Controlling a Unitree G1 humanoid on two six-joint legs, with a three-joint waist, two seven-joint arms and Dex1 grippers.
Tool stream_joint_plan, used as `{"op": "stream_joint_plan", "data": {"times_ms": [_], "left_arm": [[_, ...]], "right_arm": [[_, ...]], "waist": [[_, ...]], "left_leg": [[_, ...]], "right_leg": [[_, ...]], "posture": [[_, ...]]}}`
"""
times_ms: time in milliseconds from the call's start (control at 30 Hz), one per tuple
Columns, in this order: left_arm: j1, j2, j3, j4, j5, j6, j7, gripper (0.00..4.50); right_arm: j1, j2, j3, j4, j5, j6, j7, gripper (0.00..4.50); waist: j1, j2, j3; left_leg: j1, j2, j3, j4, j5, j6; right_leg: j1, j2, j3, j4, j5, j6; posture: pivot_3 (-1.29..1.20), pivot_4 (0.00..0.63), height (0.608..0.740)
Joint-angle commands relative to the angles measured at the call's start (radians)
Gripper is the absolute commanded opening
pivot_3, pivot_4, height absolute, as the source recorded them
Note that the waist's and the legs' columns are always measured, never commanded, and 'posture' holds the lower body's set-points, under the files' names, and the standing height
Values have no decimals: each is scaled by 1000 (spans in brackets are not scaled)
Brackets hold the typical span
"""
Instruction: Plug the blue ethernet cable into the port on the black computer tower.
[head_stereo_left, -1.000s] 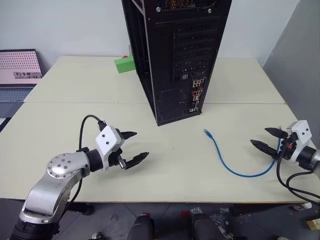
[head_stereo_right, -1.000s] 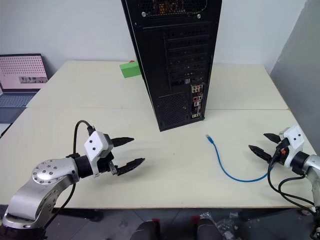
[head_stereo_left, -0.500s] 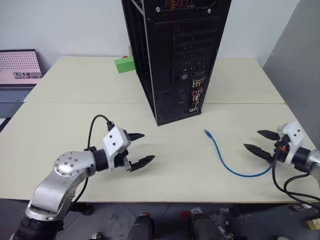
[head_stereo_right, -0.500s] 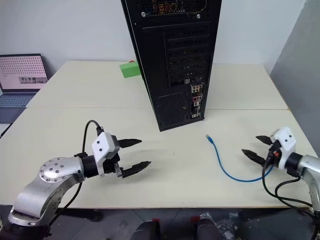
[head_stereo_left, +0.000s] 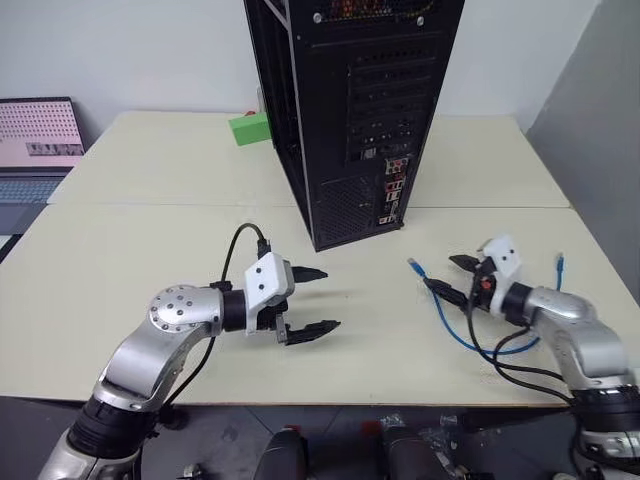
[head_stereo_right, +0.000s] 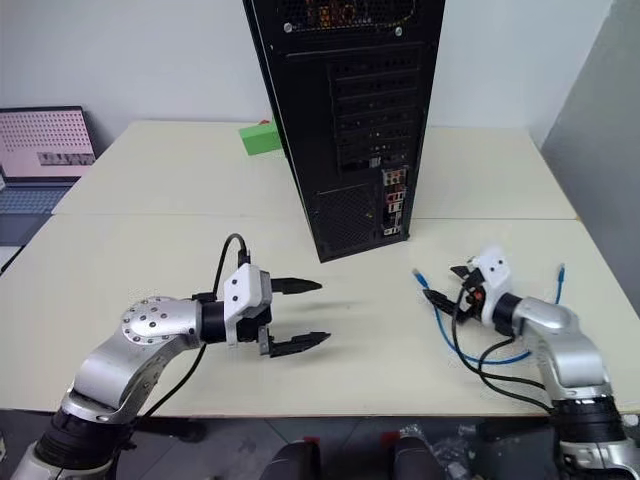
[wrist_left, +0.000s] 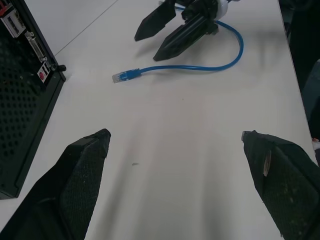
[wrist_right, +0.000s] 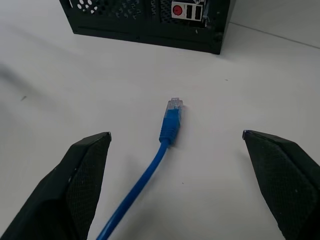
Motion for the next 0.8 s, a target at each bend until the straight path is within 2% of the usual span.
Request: {"op": "stream_joint_plan", "data": {"times_ms": [33, 367, 400, 533, 800], "left_arm": [[-16, -5, 2, -3, 5, -21, -9, 4500], [0, -2, 11, 0, 10, -24, -4, 4500], [1, -2, 9, 2, 12, -25, -4, 4500], [1, -3, 6, 13, 25, -30, 1, 4500], [13, -6, 4, 49, 70, -69, 8, 4500]], "right_arm": [[-41, 28, 25, 31, -40, -3, -39, 4469], [-51, 75, 86, 86, -112, -40, -58, 4469], [-58, 82, 90, 98, -126, -42, -69, 4085], [-68, 87, 102, 121, -157, -45, -79, 3386], [-71, 59, 129, 121, -190, -46, -51, 1503]], "waist": [[0, 0, 0], [-3, 0, 0], [-5, 0, 0], [-9, 0, 0], [-8, 0, 0]], "left_leg": [[0, 0, 0, 0, 0, 0], [1, 0, -1, 0, 0, 0], [1, 0, -1, 0, 0, 0], [1, 0, -1, 0, 0, 0], [1, 0, -1, 0, 0, 0]], "right_leg": [[0, 0, 0, 0, 0, 0], [0, 0, -1, 0, 0, 0], [0, 0, 0, 0, 0, 0], [0, 0, -1, 1, 0, 0], [1, 0, -1, 1, 0, 0]], "posture": [[0, 150, 740], [0, 150, 740], [0, 150, 740], [0, 150, 740], [0, 150, 740]]}}
